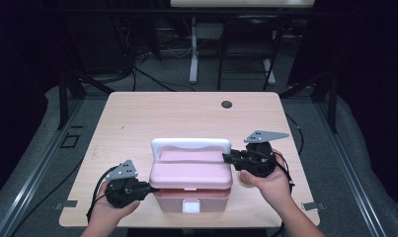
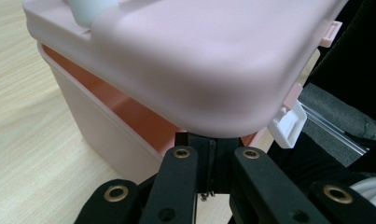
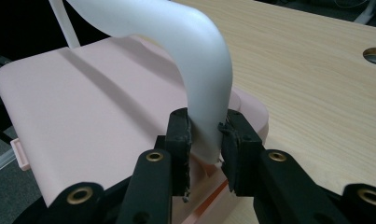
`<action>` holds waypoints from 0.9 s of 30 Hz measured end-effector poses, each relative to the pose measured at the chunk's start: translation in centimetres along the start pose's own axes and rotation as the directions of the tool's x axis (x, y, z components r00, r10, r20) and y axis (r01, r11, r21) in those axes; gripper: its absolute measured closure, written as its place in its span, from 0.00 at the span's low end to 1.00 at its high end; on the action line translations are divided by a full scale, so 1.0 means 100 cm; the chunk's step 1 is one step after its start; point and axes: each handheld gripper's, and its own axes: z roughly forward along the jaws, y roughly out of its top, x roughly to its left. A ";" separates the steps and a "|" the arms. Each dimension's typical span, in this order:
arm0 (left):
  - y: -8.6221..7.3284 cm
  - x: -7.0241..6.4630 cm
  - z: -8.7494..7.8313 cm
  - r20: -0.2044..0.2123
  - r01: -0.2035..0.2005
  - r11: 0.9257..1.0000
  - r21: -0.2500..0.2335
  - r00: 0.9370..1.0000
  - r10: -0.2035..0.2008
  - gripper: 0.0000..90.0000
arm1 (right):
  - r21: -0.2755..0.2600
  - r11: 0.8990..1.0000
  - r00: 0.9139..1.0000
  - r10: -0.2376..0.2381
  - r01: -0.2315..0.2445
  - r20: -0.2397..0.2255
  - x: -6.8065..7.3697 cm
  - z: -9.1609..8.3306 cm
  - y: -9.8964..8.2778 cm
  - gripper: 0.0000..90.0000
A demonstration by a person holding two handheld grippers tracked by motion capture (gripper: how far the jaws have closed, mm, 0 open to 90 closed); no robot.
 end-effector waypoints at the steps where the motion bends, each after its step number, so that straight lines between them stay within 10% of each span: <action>1: 0.001 -0.001 0.002 0.004 0.002 1.000 -0.001 1.000 -0.002 1.00 | 0.000 1.000 1.000 0.002 -0.002 -0.001 0.000 0.000 0.000 0.81; 27: 0.013 -0.003 -0.003 -0.005 -0.008 1.000 -0.026 1.000 0.008 1.00 | -0.074 0.997 0.999 0.008 -0.005 0.040 -0.004 -0.032 -0.013 0.75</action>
